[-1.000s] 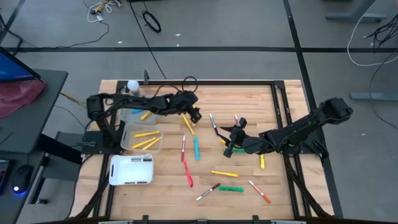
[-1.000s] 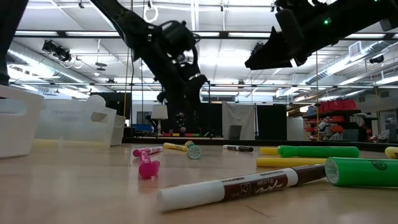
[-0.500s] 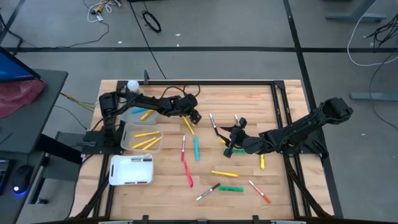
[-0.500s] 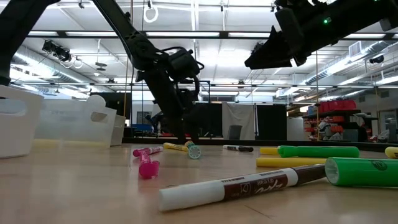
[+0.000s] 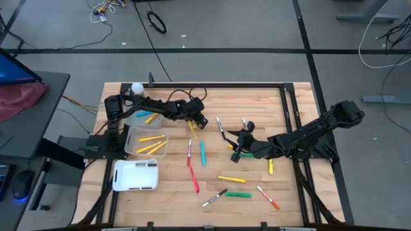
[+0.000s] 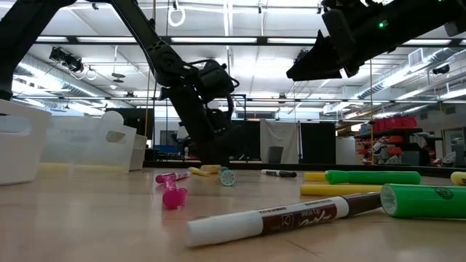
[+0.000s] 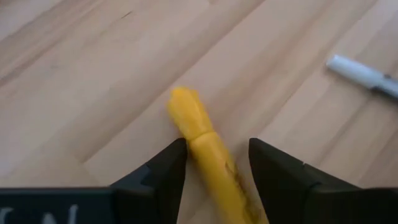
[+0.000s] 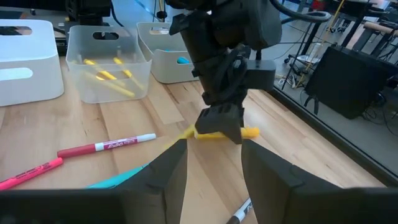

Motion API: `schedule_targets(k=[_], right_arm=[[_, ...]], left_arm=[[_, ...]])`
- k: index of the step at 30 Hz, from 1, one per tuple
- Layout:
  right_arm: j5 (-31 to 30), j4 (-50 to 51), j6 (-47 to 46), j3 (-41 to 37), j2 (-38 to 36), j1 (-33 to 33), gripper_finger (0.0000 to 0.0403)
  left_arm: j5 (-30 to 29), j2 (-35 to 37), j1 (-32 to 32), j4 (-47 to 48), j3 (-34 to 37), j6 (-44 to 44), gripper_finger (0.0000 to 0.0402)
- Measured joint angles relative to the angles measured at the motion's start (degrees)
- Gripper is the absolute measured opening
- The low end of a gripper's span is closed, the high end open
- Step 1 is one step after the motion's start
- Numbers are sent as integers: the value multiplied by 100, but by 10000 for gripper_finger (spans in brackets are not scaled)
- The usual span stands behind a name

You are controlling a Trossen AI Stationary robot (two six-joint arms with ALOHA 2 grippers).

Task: Pick & Place Markers
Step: Put the yellow highlighter into the gray bin

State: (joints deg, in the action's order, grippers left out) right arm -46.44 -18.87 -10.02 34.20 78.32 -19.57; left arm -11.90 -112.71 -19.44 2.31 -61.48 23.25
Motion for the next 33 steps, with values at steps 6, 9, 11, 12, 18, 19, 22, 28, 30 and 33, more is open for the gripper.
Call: schedule_targets(k=[6,9,11,12,18,19,22,28,30,33], right_arm=[[1,-13,0,0,0,0,152],[0,-8,0,0,0,0,152],[0,-8,0,0,0,0,152],[0,-4,0,0,0,0,152],[0,0,0,0,0,0,152],[0,0,0,0,0,0,152],[0,4,0,0,0,0,152],[0,17,2,0,0,0,152],[0,15,1,0,0,0,152],[0,12,1,0,0,0,152]], left_arm=[[93,-109,-29,-112,-13,9,164],[100,-118,-29,-149,-13,-105,147],[127,-121,-33,-180,-13,-164,128],[129,-124,-33,-189,-13,-172,117],[171,-96,-33,-273,-4,-613,67],[177,-96,-31,-291,-10,-709,67],[276,59,-6,-288,-96,-948,67],[254,725,135,-236,-222,-1624,67],[259,1067,216,-113,-222,-1847,67],[446,1597,382,273,-233,-2466,67]])
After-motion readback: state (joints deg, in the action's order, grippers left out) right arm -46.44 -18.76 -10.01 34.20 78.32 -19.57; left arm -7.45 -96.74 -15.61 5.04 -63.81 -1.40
